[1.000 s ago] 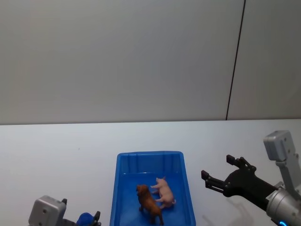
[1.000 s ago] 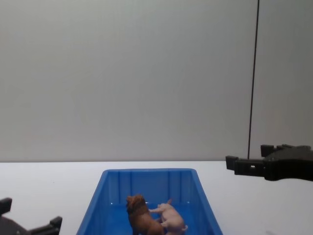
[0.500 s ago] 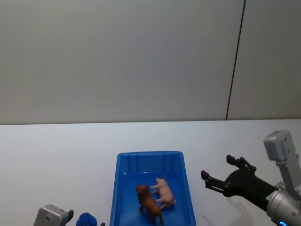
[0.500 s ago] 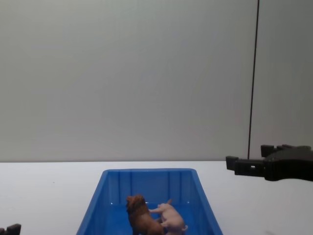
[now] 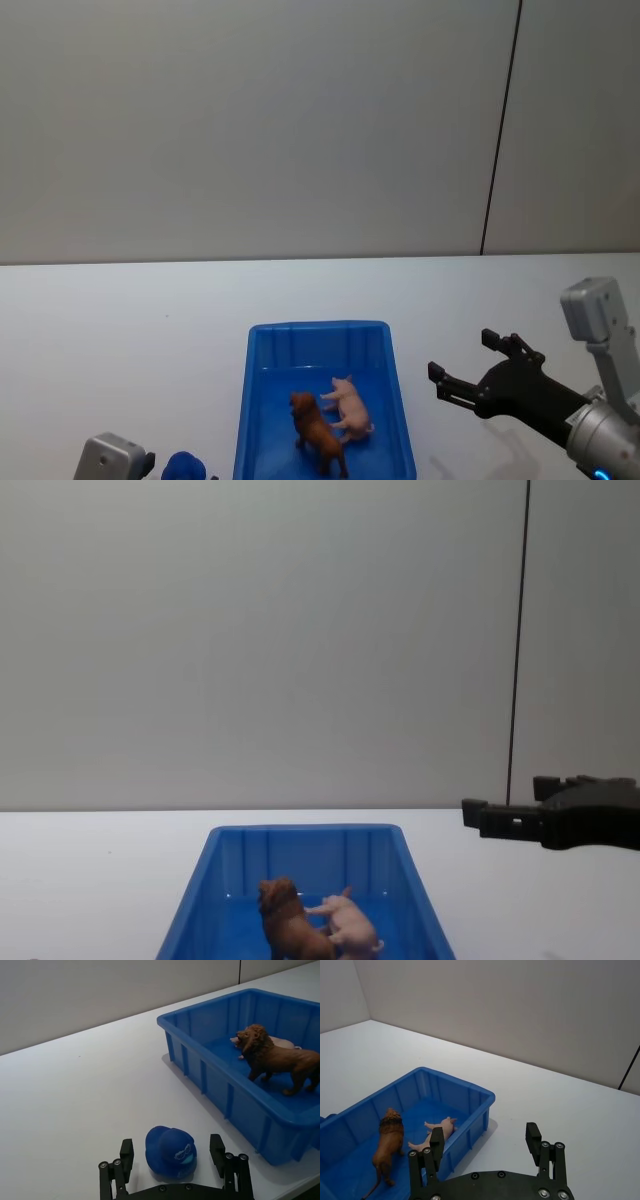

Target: Pick up the two dolls from the table and place them into the box.

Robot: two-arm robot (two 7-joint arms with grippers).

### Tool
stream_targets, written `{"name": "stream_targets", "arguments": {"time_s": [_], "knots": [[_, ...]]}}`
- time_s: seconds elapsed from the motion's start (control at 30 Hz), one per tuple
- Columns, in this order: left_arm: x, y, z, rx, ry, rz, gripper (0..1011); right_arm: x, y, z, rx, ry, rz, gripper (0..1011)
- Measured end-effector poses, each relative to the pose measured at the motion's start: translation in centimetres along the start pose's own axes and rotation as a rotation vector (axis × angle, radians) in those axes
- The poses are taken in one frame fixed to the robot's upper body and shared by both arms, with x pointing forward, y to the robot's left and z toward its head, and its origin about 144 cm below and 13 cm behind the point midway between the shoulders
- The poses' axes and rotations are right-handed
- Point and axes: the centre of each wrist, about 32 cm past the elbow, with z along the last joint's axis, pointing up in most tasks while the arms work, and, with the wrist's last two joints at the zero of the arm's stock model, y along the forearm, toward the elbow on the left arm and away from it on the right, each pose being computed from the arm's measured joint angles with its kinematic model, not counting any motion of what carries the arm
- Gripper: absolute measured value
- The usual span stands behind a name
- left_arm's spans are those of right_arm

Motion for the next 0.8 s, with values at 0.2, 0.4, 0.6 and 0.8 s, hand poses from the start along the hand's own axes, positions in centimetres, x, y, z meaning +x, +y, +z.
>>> {"name": "stream_targets", "arguments": {"time_s": [0.2,0.4,0.6,0.8], "knots": [[0.3,-0.6,-0.1,0.018,0.0,0.007,835,0.0,0.0,0.0,0.0,0.0,0.0,1001],[0.7,-1.1,0.0,0.026,-0.002,0.008,647,0.0,0.0,0.0,0.0,0.0,0.0,1001],[1.1,-1.5,0.6,0.017,-0.013,0.013,552,0.0,0.0,0.0,0.0,0.0,0.0,1001],[1.5,-1.9,1.9,-0.017,-0.038,0.019,507,0.0,0.0,0.0,0.0,0.0,0.0,1001]]}}
